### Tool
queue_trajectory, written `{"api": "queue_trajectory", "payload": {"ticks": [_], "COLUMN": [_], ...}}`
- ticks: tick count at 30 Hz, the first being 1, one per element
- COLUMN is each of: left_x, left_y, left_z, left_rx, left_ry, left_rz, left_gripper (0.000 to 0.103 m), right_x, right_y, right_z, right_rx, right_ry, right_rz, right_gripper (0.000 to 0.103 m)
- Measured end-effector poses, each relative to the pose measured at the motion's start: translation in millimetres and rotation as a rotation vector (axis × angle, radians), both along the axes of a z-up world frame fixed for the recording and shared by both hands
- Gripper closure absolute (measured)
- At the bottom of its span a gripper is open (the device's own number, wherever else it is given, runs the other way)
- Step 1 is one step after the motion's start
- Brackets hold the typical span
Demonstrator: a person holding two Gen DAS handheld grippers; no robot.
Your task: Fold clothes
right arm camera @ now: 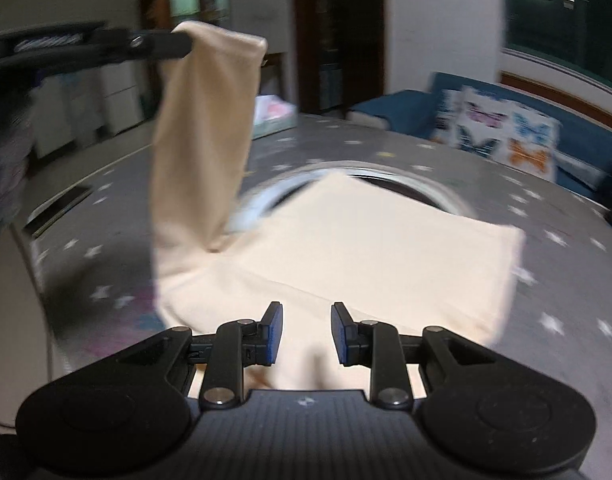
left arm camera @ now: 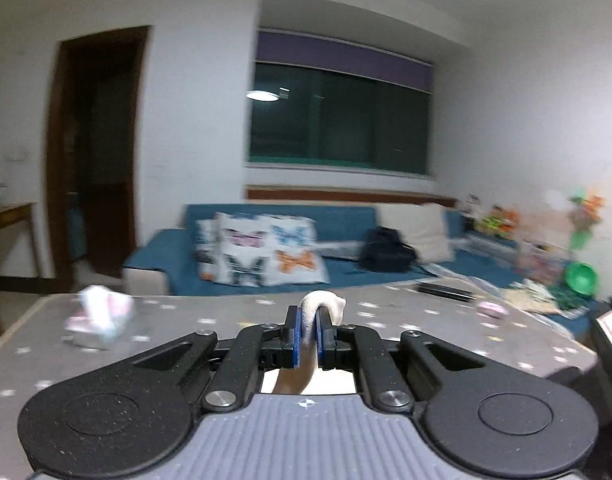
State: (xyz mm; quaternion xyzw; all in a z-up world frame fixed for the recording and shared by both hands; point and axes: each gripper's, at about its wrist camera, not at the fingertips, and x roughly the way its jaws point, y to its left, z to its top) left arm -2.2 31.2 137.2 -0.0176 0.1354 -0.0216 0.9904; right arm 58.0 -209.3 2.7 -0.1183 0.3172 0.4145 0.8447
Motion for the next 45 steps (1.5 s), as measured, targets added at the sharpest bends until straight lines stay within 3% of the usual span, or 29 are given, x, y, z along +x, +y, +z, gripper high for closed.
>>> {"api": "queue_trajectory", "payload": {"ticks": [9,11,14,17,26,33,39,41,42,43,45], "left_x": [45.7,45.8,37.4,25.1,-11.3,-30.3,-27.2,-26.5,-26.2,-26.4,-29.4], "left_y": [-98.4,-110.4,-116.7,-100.7,-12.0,15.0,24.9,25.9,26.0,25.4,22.4], "left_z": [-54.4,-69.1,-83.6,-89.5,-112.9,-128.1,-132.7,-134.8,-135.6,-135.9,-133.2], "left_rx": [0.087,0.112,0.149,0.165,0.227,0.215,0.180,0.179,0.178,0.177,0.195], "left_ry": [0.172,0.221,0.259,0.266,0.360,0.421,0.416,0.413,0.411,0.410,0.387], "left_rz": [-0.262,-0.305,-0.336,-0.302,-0.081,-0.023,-0.019,-0.027,-0.031,-0.033,-0.028], "left_gripper": [0.091,0.087,0.072,0.068,0.066,0.066,0.068,0.075,0.088,0.094,0.098], "right_x": [16.0,16.3,18.0,19.0,32.7,30.1,27.7,26.8,26.3,25.2,23.0], "right_y": [-76.1,-85.2,-95.2,-97.2,-59.1,-46.8,-46.5,-45.2,-44.1,-42.9,-40.6], "right_z": [-11.8,-13.4,-12.5,-11.6,-28.3,-36.8,-35.8,-35.8,-35.4,-33.8,-30.5], "right_rx": [0.035,0.045,0.070,0.092,0.074,0.015,-0.006,-0.005,-0.009,-0.013,-0.023], "right_ry": [0.047,0.053,0.065,0.075,0.126,0.159,0.170,0.175,0.170,0.157,0.133], "right_rz": [-0.208,-0.234,-0.259,-0.260,-0.209,-0.189,-0.216,-0.218,-0.218,-0.217,-0.217], "right_gripper": [0.077,0.077,0.077,0.077,0.077,0.078,0.078,0.078,0.080,0.082,0.096]}}
